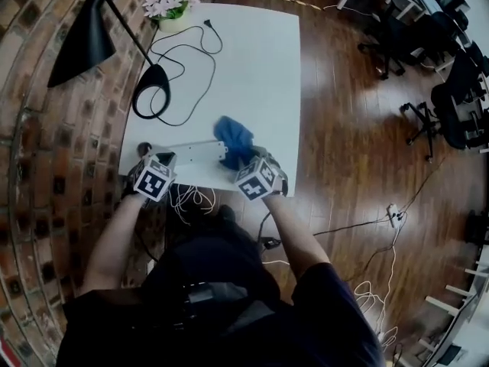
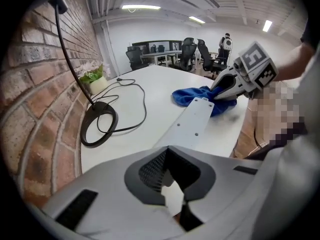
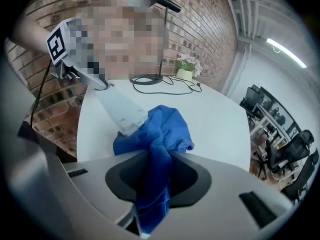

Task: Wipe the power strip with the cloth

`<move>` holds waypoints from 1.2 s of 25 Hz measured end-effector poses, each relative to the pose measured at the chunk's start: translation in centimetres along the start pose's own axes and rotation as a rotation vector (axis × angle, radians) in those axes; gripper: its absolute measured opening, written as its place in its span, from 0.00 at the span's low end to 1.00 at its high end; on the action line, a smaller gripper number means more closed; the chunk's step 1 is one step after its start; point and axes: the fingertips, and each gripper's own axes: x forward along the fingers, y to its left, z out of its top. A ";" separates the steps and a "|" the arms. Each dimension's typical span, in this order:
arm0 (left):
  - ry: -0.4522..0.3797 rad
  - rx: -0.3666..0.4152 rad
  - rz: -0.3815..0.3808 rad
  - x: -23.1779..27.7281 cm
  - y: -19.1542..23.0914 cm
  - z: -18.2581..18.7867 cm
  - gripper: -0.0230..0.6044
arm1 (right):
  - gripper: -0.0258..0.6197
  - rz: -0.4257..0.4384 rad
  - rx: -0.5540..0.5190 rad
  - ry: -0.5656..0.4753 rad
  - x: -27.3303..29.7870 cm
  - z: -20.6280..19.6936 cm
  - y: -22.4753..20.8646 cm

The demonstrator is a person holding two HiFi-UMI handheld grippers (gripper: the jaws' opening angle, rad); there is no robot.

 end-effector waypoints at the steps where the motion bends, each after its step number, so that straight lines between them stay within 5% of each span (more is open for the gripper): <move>1: 0.009 0.000 0.020 0.1 0.0 -0.1 0.06 | 0.17 0.009 0.002 0.001 0.0 0.0 0.1; 8: 0.066 0.004 0.088 0.3 0.5 -0.3 0.06 | 0.15 0.107 0.094 -0.042 -0.1 0.4 -0.1; 15: 0.108 -0.005 0.087 0.5 0.3 -0.8 0.06 | 0.15 0.056 0.276 -0.054 -2.1 -2.9 -3.8; 22: 0.113 0.022 0.096 0.3 0.1 -0.3 0.05 | 0.14 -0.056 0.419 -0.253 -7.5 1.2 -9.7; 26: 0.101 0.007 0.110 0.2 0.1 -0.3 0.05 | 0.14 0.003 0.385 -0.282 -8.4 3.3 -8.8; 30: 0.089 -0.001 0.108 0.2 0.1 -0.3 0.05 | 0.14 0.102 0.269 -0.264 -6.1 6.2 -3.5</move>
